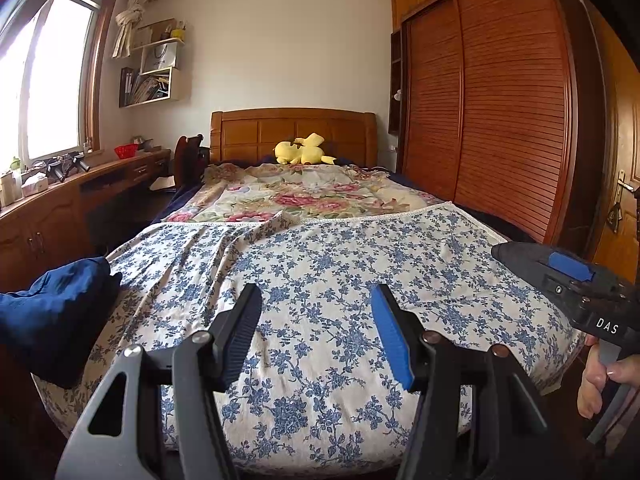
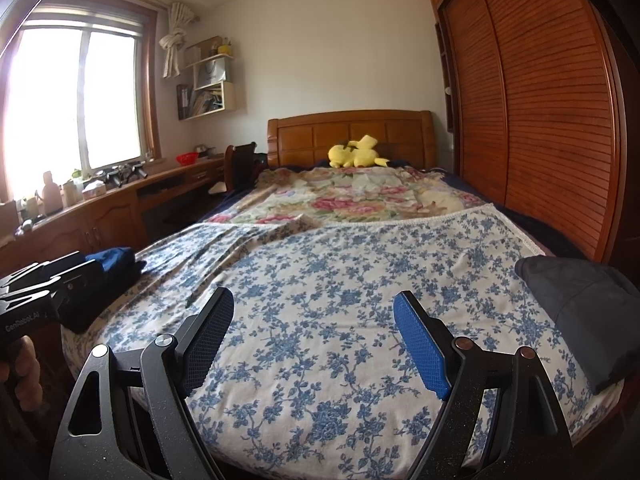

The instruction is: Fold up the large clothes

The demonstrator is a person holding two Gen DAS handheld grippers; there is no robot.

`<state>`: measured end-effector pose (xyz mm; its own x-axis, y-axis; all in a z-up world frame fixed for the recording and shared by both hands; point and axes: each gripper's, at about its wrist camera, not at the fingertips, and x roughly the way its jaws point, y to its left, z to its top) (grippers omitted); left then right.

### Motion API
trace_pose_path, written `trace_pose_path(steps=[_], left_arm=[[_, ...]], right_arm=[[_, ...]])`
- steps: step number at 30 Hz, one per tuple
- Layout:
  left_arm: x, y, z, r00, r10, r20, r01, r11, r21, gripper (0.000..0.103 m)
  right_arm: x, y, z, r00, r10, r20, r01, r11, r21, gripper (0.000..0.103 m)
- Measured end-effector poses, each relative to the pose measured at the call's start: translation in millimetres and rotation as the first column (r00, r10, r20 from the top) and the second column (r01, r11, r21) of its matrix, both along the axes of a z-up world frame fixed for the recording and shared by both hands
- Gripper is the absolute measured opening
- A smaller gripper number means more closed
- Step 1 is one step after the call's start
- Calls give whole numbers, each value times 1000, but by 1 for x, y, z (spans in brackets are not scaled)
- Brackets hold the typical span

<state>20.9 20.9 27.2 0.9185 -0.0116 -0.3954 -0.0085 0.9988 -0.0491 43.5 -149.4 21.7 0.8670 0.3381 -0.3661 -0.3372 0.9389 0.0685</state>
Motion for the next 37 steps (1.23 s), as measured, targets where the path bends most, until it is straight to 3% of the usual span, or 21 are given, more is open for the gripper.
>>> trace_pose_path(steps=[37], left_arm=[[-1,1,-1,1000,3,-5,-3,1000,-1,56]], right_arm=[[0,-2,1,1000,1,1,-1,1000,-4,84]])
